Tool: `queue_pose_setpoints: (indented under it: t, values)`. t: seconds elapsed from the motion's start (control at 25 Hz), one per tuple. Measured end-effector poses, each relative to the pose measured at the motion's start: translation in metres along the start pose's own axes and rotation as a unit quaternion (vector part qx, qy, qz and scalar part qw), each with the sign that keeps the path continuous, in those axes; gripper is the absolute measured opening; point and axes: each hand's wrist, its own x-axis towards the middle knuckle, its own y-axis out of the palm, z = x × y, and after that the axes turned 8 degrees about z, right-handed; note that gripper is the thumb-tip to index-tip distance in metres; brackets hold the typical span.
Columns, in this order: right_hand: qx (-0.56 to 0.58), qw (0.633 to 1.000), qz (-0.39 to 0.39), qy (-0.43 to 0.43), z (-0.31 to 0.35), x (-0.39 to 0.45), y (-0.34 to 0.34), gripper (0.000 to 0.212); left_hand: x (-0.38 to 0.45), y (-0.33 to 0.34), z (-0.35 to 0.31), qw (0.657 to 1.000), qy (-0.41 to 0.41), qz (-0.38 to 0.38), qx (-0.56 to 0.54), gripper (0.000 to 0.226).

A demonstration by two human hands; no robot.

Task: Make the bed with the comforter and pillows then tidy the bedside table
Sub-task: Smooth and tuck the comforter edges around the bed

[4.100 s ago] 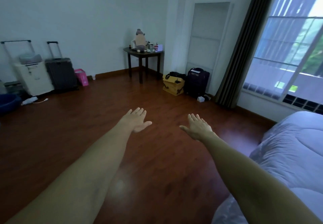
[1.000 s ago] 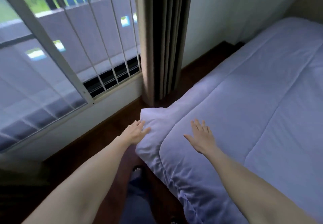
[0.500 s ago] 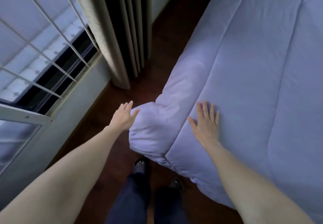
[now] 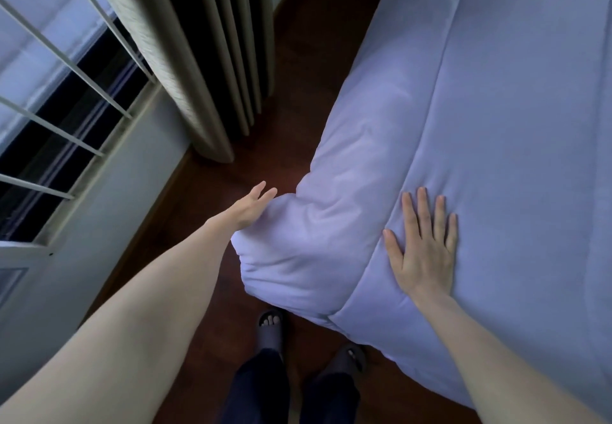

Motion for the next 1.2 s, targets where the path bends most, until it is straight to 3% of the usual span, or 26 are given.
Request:
queue_pose_setpoints:
  t: [0.16, 0.24, 0.36, 0.44, 0.52, 0.76, 1.04, 1.12, 1.2]
  values:
    - [0.001, 1.000, -0.006, 0.001, 0.002, 0.001, 0.002, 0.069, -0.012, -0.011, 0.014, 0.996, 0.023, 0.031, -0.086, 0.070]
    - [0.004, 1.000, -0.006, 0.006, 0.002, 0.000, 0.001, 0.068, -0.033, -0.019, 0.024, 0.989, 0.083, 0.021, -0.122, 0.057]
    - [0.001, 1.000, 0.001, 0.006, 0.003, 0.001, -0.004, 0.069, -0.071, -0.021, 0.026, 0.961, 0.242, -0.115, -0.075, 0.048]
    - [0.015, 1.000, 0.008, 0.005, 0.002, -0.001, -0.010, 0.070, -0.092, -0.015, 0.025, 0.927, 0.298, -0.225, -0.030, 0.046]
    - [0.043, 0.999, -0.001, 0.017, 0.002, -0.003, -0.016, 0.070, -0.102, -0.010, 0.026, 0.910, 0.281, -0.305, 0.013, 0.051]
    - [0.075, 0.997, 0.002, 0.020, -0.006, -0.014, -0.022, 0.070, -0.104, -0.004, 0.025, 0.905, 0.211, -0.366, 0.050, 0.048]
    - [0.061, 0.997, 0.002, 0.045, -0.018, -0.022, -0.011, 0.070, -0.067, 0.011, 0.006, 0.946, 0.004, -0.251, 0.206, 0.058]
    - [0.060, 0.996, -0.006, 0.068, -0.021, -0.025, -0.007, 0.070, -0.061, 0.026, -0.006, 0.925, 0.053, -0.266, 0.266, 0.059]
    - [0.066, 0.993, -0.013, 0.097, -0.023, -0.031, -0.003, 0.069, -0.061, 0.058, -0.030, 0.887, 0.193, -0.272, 0.320, 0.063]
